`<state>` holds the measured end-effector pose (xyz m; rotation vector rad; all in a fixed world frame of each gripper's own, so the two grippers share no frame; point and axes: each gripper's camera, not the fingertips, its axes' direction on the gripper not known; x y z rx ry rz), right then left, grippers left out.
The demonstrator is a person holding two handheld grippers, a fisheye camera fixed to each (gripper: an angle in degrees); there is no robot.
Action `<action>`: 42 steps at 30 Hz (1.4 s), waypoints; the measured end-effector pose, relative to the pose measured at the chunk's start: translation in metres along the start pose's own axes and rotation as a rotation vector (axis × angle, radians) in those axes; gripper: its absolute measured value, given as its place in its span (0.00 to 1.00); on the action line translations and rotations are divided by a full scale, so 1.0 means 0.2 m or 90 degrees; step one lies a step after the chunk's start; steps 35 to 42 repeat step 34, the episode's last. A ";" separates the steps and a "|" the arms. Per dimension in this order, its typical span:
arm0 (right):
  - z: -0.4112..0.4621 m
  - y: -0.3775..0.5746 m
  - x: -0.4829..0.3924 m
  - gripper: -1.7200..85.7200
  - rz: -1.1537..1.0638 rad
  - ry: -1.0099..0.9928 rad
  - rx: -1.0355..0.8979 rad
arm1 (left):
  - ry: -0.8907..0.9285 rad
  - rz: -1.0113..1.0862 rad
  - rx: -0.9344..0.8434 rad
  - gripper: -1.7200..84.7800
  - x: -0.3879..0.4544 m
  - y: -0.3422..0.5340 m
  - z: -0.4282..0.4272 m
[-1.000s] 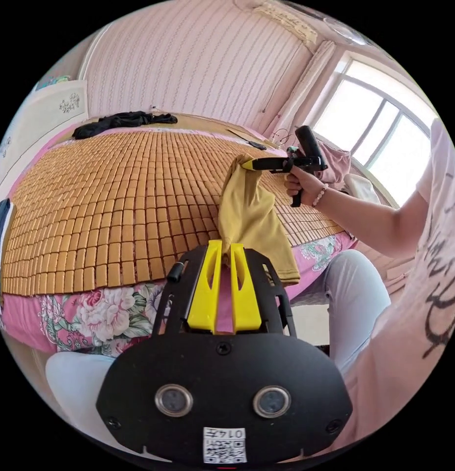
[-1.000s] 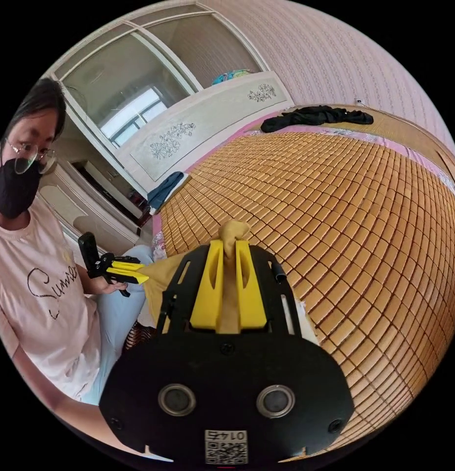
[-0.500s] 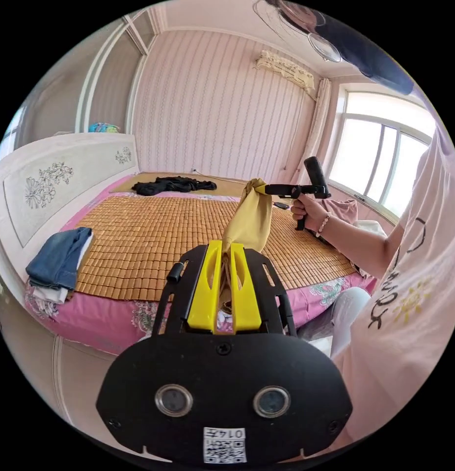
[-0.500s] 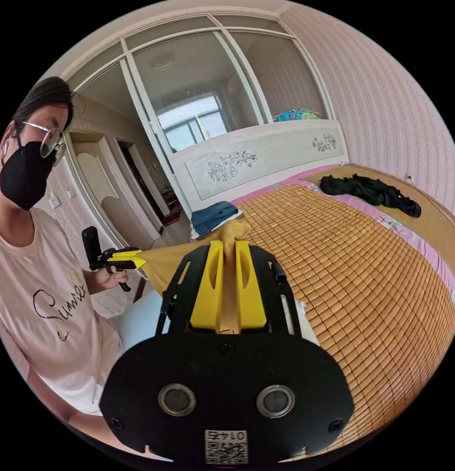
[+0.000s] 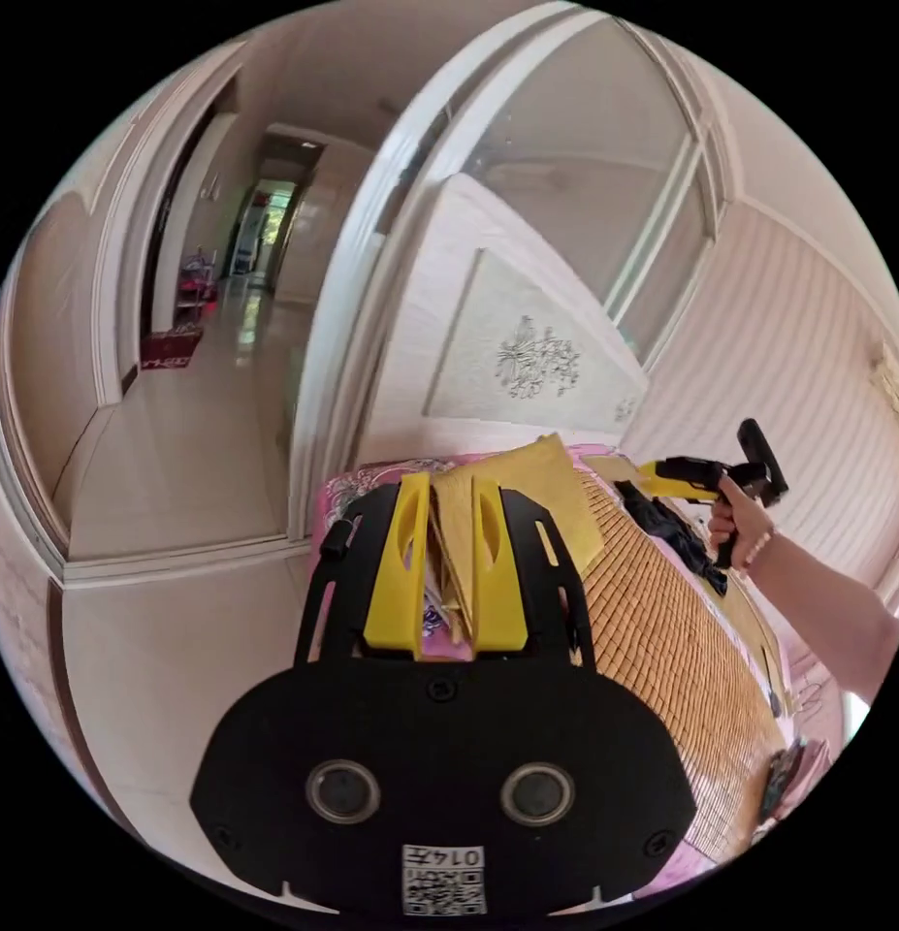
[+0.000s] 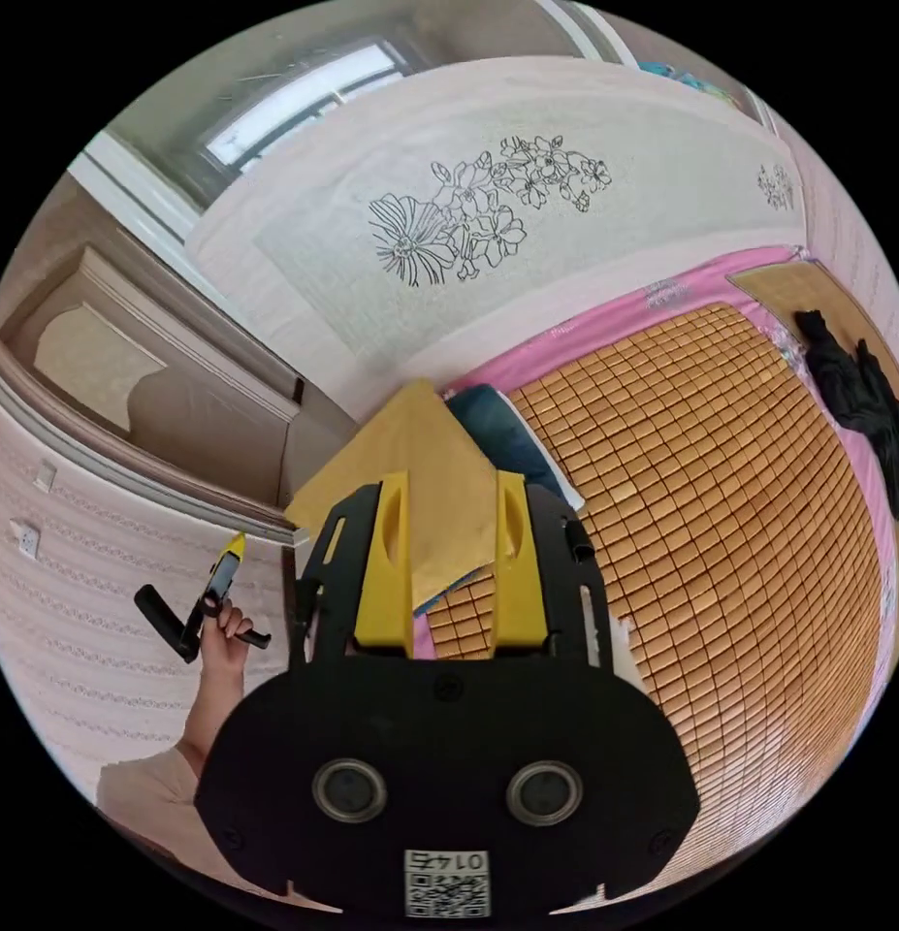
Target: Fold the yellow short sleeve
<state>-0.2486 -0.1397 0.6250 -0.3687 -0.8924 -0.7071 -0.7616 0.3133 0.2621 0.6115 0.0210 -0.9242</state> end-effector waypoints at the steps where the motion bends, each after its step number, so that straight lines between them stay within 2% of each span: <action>1: 0.06 0.08 0.03 0.16 -0.016 -0.001 -0.001 | -0.010 -0.001 -0.005 0.10 -0.08 0.07 -0.01; 3: 0.11 0.28 0.11 0.15 -0.039 0.012 -0.023 | -0.023 0.033 -0.023 0.09 -0.13 0.21 -0.08; 6: 0.10 0.83 0.29 0.14 -0.018 0.033 -0.075 | -0.022 0.100 -0.072 0.08 -0.14 0.49 -0.24; 9: -0.07 1.56 0.40 0.13 0.076 0.083 -0.105 | 0.018 0.169 -0.106 0.07 -0.03 0.77 -0.46; 11: -0.30 2.17 0.37 0.12 0.204 0.156 -0.096 | 0.062 0.240 -0.103 0.07 0.12 0.92 -0.59; 14: -0.61 2.85 0.19 0.12 0.352 0.263 -0.060 | 0.163 0.371 -0.105 0.06 0.50 1.14 -0.76; 16: -0.77 3.18 0.03 0.12 0.424 0.342 -0.013 | 0.289 0.462 -0.104 0.06 0.84 1.32 -0.88; 20: -1.00 3.82 -0.28 0.13 0.597 0.460 0.110 | 0.473 0.556 -0.096 0.07 1.32 1.59 -1.10; 22: -1.06 4.03 -0.42 0.14 0.653 0.523 0.173 | 0.617 0.590 -0.113 0.07 1.58 1.76 -1.26; 25: -1.09 4.28 -0.61 0.15 0.674 0.586 0.252 | 0.727 0.657 -0.121 0.08 1.88 2.00 -1.48; 28: -1.09 4.48 -0.69 0.17 0.695 0.593 0.270 | 0.803 0.727 -0.152 0.11 2.12 2.23 -1.64; 31: -1.13 4.62 -0.70 0.18 0.708 0.636 0.256 | 0.834 0.754 -0.167 0.12 2.31 2.44 -1.74; 34: -1.24 4.75 -0.66 0.19 0.730 0.663 0.292 | 0.877 0.766 -0.210 0.14 2.47 2.66 -1.81; 42: -1.24 4.75 -0.66 0.19 0.730 0.663 0.292 | 0.877 0.766 -0.210 0.14 2.47 2.66 -1.81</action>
